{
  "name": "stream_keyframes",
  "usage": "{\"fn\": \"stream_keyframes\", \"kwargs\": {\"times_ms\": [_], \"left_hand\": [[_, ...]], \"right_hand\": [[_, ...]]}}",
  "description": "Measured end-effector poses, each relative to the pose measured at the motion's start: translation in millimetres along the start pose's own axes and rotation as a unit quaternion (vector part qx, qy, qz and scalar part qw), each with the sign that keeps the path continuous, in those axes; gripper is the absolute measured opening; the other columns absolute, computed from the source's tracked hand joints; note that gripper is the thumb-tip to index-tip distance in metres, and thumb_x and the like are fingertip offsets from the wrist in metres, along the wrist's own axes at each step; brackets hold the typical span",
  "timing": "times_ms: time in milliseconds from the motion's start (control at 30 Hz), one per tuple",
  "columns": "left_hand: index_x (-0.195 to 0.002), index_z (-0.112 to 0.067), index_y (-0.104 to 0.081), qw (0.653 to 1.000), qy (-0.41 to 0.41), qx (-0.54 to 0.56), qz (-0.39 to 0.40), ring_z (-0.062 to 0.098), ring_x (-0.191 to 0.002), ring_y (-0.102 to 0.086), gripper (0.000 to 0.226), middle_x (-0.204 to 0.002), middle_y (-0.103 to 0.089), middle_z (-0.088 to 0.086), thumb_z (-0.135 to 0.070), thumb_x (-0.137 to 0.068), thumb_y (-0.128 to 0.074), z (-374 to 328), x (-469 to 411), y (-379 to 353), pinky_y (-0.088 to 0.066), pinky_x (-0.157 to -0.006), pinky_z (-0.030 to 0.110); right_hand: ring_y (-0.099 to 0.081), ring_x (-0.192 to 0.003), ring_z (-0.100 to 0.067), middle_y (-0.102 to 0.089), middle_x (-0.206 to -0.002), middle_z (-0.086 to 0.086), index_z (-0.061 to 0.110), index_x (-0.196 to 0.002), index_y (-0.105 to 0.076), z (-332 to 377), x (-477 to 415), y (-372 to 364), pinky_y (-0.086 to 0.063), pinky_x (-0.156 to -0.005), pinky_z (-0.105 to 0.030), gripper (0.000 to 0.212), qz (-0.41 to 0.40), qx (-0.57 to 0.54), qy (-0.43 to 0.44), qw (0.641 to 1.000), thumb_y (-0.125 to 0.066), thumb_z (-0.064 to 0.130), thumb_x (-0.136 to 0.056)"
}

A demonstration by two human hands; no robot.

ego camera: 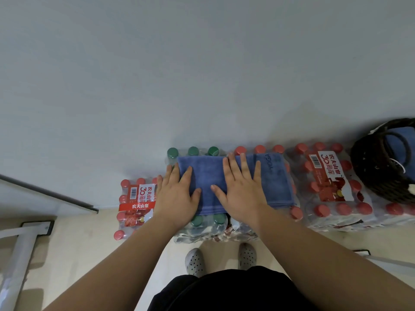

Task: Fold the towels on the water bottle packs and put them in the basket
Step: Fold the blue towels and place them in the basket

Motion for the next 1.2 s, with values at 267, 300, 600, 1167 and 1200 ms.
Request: {"fn": "stream_keyframes", "kwargs": {"times_ms": [267,300,600,1167,1200], "left_hand": [[-0.142,-0.009,-0.046,0.997,-0.016,0.066,-0.04,0.031,-0.122,-0.047,0.052,-0.14,-0.051,0.01,-0.028,-0.094,-0.054,-1.3,-0.5,20.3,-0.037,-0.107,0.042],[-0.143,-0.008,-0.046,0.995,-0.022,0.09,-0.038,0.031,-0.123,-0.047,0.052,-0.141,-0.05,0.011,-0.024,-0.094,-0.055,-2.8,0.0,22.0,-0.037,-0.107,0.041],[-0.153,-0.011,-0.03,0.961,0.016,0.277,-0.019,0.019,-0.141,-0.031,0.068,-0.158,-0.027,0.003,0.001,-0.09,-0.051,-17.1,6.4,37.1,-0.026,-0.105,0.016],[-0.148,-0.003,-0.035,0.979,-0.132,0.142,0.063,0.021,-0.143,-0.026,0.065,-0.161,-0.02,0.012,0.002,-0.086,-0.052,-221.7,-32.7,-3.8,-0.031,-0.1,0.012],[-0.146,-0.003,-0.038,0.981,-0.133,0.117,0.074,0.022,-0.145,-0.026,0.061,-0.162,-0.019,0.012,-0.004,-0.088,-0.055,-225.9,-34.6,-14.5,-0.032,-0.104,0.02]], "right_hand": [[0.012,-0.152,-0.03,0.003,-0.168,-0.002,0.014,-0.159,0.004,-2.6,-1.0,-4.1,0.011,-0.114,-0.067,0.094,0.003,0.009,-0.019,1.0,0.005,0.075,-0.087],[0.011,-0.153,-0.03,0.002,-0.168,-0.001,0.015,-0.159,0.002,-2.9,-0.5,-6.3,0.01,-0.114,-0.067,0.094,0.008,0.011,-0.018,1.0,0.005,0.076,-0.087],[0.015,-0.152,-0.021,0.007,-0.167,-0.001,0.015,-0.158,0.005,-19.4,4.2,1.5,0.007,-0.123,-0.05,0.098,-0.048,-0.172,-0.014,0.984,0.012,0.078,-0.083],[-0.017,-0.149,-0.001,-0.02,-0.162,0.02,0.068,-0.139,-0.026,-154.0,48.4,-8.4,-0.017,-0.124,-0.045,0.055,-0.024,-0.72,-0.032,0.693,-0.035,0.081,-0.087],[-0.018,-0.149,-0.002,-0.021,-0.162,0.019,0.07,-0.137,-0.027,-156.4,48.3,-8.8,-0.017,-0.124,-0.044,0.052,-0.017,-0.727,-0.026,0.686,-0.036,0.08,-0.088]]}}
Point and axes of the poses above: each hand's wrist, its own x-axis away from the middle knuckle, its own y-axis out of the back of the hand, z = x × y, the point moved 6 cm from there along -x, towards the middle knuckle
